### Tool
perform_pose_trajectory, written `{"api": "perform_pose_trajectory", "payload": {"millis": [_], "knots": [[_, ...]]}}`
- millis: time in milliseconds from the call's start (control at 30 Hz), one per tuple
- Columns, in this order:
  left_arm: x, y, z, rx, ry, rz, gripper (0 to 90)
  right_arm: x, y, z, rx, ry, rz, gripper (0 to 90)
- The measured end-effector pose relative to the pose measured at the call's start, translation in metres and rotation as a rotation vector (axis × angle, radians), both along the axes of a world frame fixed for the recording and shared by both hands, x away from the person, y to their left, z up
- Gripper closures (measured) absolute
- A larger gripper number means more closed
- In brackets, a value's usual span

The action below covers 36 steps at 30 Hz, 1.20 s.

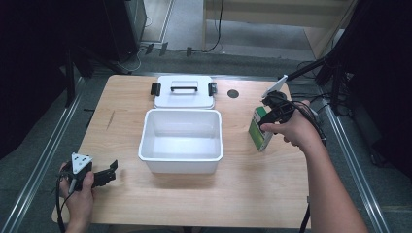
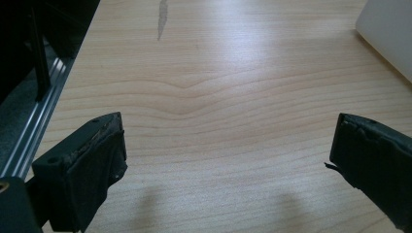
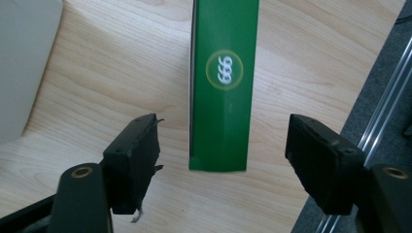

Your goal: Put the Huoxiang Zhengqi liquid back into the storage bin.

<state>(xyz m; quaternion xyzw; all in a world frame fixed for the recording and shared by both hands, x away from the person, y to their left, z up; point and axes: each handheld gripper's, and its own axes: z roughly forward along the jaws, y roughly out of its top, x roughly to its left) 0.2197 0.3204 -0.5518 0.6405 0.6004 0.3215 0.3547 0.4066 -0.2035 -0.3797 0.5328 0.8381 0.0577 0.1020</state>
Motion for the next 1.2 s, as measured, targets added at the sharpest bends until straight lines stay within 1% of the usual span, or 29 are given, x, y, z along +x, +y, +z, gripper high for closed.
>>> {"api": "perform_pose_trajectory", "payload": {"millis": [33,67,100,167,200,233,300,333,400,467,567,667,733,800,833,867,1067,1133,1167,1200], "knots": [[0.000,0.000,0.000,0.000,0.002,-0.001,0.5,0.000,0.000,0.000,0.000,0.000,0.000,29.1],[0.000,0.000,0.000,0.000,0.003,-0.002,0.6,0.005,0.003,-0.001,-0.001,0.015,-0.003,29.6],[0.000,0.000,0.000,0.000,0.003,-0.001,0.6,0.007,0.004,-0.002,0.002,0.021,-0.005,29.9],[0.000,0.000,0.000,-0.001,0.003,-0.002,0.6,0.009,0.006,-0.003,-0.002,0.026,-0.009,30.9],[0.000,0.000,0.000,0.000,0.003,-0.002,0.6,0.013,0.008,-0.004,-0.016,0.029,-0.007,32.7],[0.000,0.000,0.000,0.000,0.003,-0.002,0.6,0.015,0.009,-0.005,-0.018,0.035,-0.005,34.0],[0.000,0.000,0.000,0.000,0.003,-0.002,0.5,0.017,0.009,-0.005,-0.013,0.042,-0.006,35.7],[0.000,0.000,0.000,0.000,0.003,-0.002,0.6,0.021,0.010,-0.006,-0.009,0.059,-0.005,37.6],[0.000,0.000,0.000,0.001,0.005,-0.001,0.6,0.023,0.011,-0.007,-0.009,0.064,0.001,38.3],[0.001,0.000,0.000,0.002,0.005,0.000,0.6,0.029,0.011,-0.006,-0.005,0.065,-0.010,39.1],[0.001,0.000,0.000,0.002,0.007,0.000,0.6,0.033,0.011,-0.006,0.000,0.060,-0.022,39.7],[0.001,0.000,0.000,0.001,0.006,0.001,0.6,0.039,0.011,-0.007,0.015,0.067,-0.029,40.2],[0.001,0.000,0.000,0.000,0.005,0.001,0.5,0.040,0.010,-0.008,0.019,0.069,-0.033,40.0],[0.001,0.000,0.000,0.000,0.007,0.000,0.5,0.041,0.010,-0.010,0.009,0.068,-0.042,39.0],[0.001,0.000,0.000,-0.001,0.008,0.001,0.6,0.043,0.010,-0.012,0.000,0.063,-0.052,40.0],[0.001,0.000,0.000,0.000,0.010,-0.001,0.6,0.043,0.010,-0.013,0.001,0.066,-0.060,40.7],[0.001,0.000,0.000,0.002,0.009,-0.004,0.6,0.044,0.010,-0.020,0.036,0.093,-0.054,47.7],[0.001,0.000,0.000,0.002,0.009,-0.004,0.6,0.044,0.009,-0.021,0.040,0.102,-0.059,47.9],[0.001,0.000,0.000,0.002,0.010,-0.003,0.6,0.044,0.008,-0.025,0.047,0.109,-0.058,51.3],[0.001,0.000,0.000,0.000,0.011,-0.003,0.6,0.044,0.007,-0.026,0.054,0.114,-0.060,51.6]]}}
